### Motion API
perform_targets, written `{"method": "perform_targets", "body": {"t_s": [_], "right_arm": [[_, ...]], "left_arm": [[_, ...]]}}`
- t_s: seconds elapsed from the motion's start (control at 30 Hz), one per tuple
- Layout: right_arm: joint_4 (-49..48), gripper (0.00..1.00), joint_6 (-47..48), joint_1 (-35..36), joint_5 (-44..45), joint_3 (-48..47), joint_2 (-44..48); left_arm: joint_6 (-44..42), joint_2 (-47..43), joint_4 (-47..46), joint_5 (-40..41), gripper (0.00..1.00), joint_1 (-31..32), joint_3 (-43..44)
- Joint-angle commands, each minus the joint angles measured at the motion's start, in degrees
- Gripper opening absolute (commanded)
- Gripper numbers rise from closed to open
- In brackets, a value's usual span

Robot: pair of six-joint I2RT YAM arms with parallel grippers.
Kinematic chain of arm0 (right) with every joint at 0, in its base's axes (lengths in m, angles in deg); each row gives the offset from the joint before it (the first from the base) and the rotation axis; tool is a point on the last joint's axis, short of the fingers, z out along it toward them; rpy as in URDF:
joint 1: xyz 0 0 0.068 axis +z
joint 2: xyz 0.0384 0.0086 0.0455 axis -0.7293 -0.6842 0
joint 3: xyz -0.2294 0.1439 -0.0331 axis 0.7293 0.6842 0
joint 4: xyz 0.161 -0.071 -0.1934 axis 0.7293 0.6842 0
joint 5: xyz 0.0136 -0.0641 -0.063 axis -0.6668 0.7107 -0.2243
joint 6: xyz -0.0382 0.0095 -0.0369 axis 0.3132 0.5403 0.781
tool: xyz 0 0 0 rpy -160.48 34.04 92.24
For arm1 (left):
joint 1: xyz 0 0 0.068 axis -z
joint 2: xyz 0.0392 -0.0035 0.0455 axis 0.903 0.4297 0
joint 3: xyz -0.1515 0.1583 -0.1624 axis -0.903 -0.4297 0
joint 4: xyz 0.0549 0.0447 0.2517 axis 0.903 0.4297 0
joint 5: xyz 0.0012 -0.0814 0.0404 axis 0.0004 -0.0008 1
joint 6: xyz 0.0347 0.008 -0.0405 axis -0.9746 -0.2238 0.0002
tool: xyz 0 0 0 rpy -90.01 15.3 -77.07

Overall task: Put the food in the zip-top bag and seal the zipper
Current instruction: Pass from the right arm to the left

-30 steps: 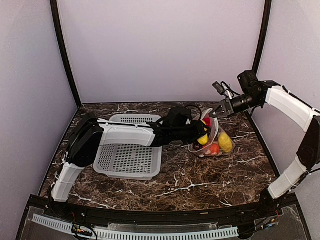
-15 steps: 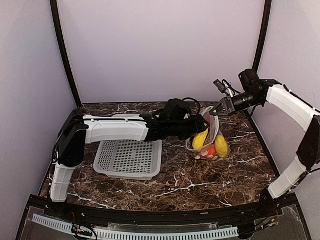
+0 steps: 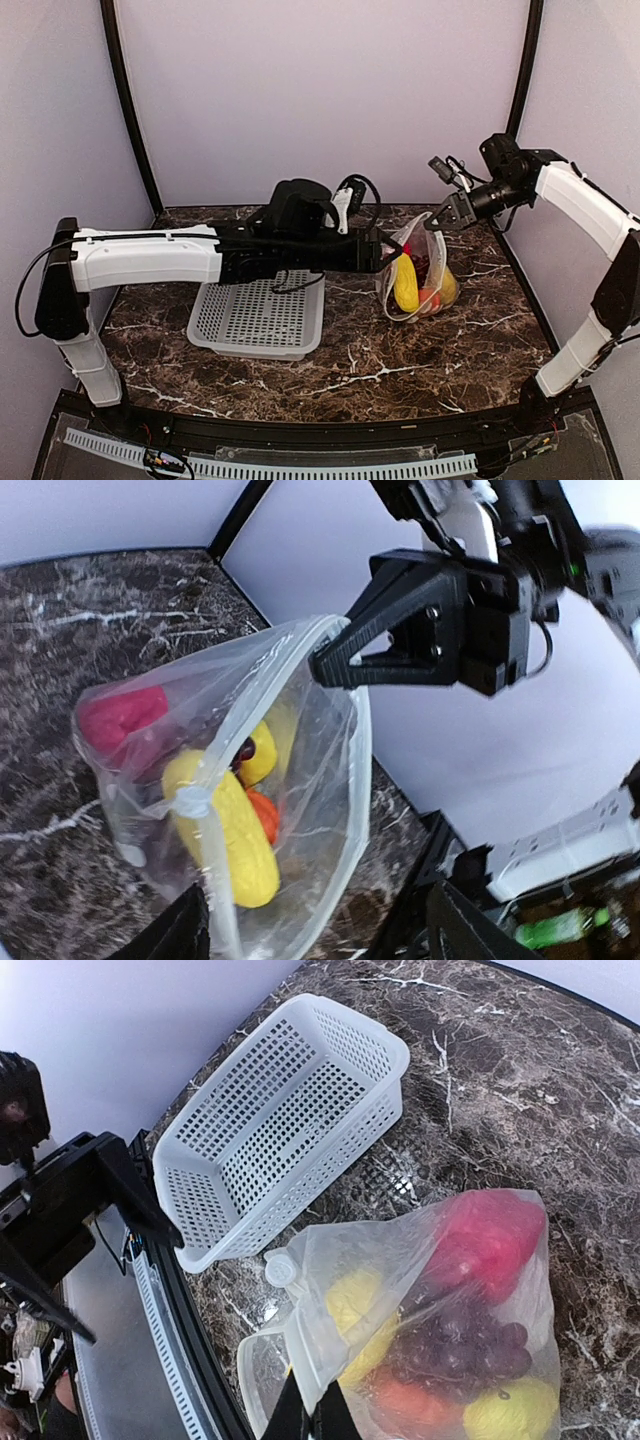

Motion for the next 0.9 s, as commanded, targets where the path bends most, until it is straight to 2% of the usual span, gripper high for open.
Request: {"method": "perform_targets", "body": {"t_s": [0.0, 0.07, 0.1, 0.2, 0.33, 0.43, 0.53, 0.73, 0.87], "right_arm": [[7.27, 0.00, 8.78, -0.05, -2.85, -4.67, 0.85], [9.53, 0.00, 11.10, -0.06, -3.43, -5.03, 1.16], [10.35, 0.00, 11.98, 0.09, -3.72, -5.04, 1.26], [11.96, 0.00, 13.26, 0.32, -4.72, -4.95, 1.45], [13.60, 0.00, 15.11, 0.95, -6.16, -4.46, 2.25], [14.40, 0.00, 16.18, 1.32, -6.41, -3.63, 2.83], [15.49, 0.00, 17.38, 1.76, -7.00, -2.75, 2.93], [16.28, 0.00, 17.94, 2.81, -7.81, -2.32, 2.43], [16.55, 0.00, 18.01, 3.39, -8.02, -2.23, 1.86]], "left_arm": [[-21.83, -10.66, -1.44, 2.38, 0.73, 0.03, -13.12], [-34.58, -14.74, -4.98, 3.83, 0.72, 0.08, -19.92], [-37.05, -16.36, -5.86, 4.09, 0.71, 0.08, -22.76], [-47.87, -16.57, -6.94, 3.21, 0.66, 0.41, -24.29], [-56.01, -13.24, -6.76, 3.74, 0.55, 1.49, -21.85], [-59.64, -11.01, -9.48, 4.57, 0.50, 2.50, -21.42], [-61.65, -8.92, -11.89, 4.06, 0.50, 2.69, -20.49], [-63.68, -2.73, -14.96, 7.20, 0.56, 2.71, -16.87], [-65.21, 0.76, -16.68, 9.16, 0.57, 2.71, -14.55]]}}
